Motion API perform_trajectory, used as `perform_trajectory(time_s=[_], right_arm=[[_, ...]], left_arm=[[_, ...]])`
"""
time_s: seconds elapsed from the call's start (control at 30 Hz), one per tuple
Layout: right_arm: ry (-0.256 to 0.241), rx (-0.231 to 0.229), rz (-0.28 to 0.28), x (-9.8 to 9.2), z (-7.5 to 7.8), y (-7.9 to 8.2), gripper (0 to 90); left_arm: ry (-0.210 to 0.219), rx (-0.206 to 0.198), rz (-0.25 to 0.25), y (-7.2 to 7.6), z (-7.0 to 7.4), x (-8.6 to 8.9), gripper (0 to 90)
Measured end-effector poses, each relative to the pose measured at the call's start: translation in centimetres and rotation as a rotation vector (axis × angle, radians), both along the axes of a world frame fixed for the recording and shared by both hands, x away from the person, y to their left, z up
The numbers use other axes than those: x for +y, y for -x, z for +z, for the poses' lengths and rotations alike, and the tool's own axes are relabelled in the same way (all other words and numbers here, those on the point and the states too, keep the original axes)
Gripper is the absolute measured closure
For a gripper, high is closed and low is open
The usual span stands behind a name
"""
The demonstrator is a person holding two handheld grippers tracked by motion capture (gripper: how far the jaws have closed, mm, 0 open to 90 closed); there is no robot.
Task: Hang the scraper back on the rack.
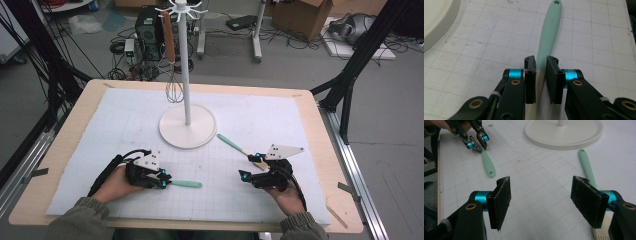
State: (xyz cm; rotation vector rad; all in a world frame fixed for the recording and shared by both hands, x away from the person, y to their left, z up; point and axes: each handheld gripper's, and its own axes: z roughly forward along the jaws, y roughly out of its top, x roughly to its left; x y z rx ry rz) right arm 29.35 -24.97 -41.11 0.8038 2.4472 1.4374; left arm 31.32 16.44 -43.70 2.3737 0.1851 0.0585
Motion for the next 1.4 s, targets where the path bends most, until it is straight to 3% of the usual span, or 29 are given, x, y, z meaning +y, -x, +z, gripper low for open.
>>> perform_trajectory(time_s=[0.73, 1.1, 1.4], right_arm=[[-0.002, 0.007, 0.011, 0.5, -0.2, -0.1, 31.5], [-0.008, 0.014, 0.017, 0.5, -0.2, -0.2, 31.3], [-0.012, 0.017, 0.023, 0.7, -0.2, -0.2, 30.4]], left_arm=[[-0.034, -0.015, 0.007, 0.6, 0.5, -0.1, 80.5], [-0.032, -0.022, 0.001, 0.7, 0.6, -0.1, 80.6], [-0.003, -0.029, 0.003, 0.9, 1.3, 0.2, 80.5]])
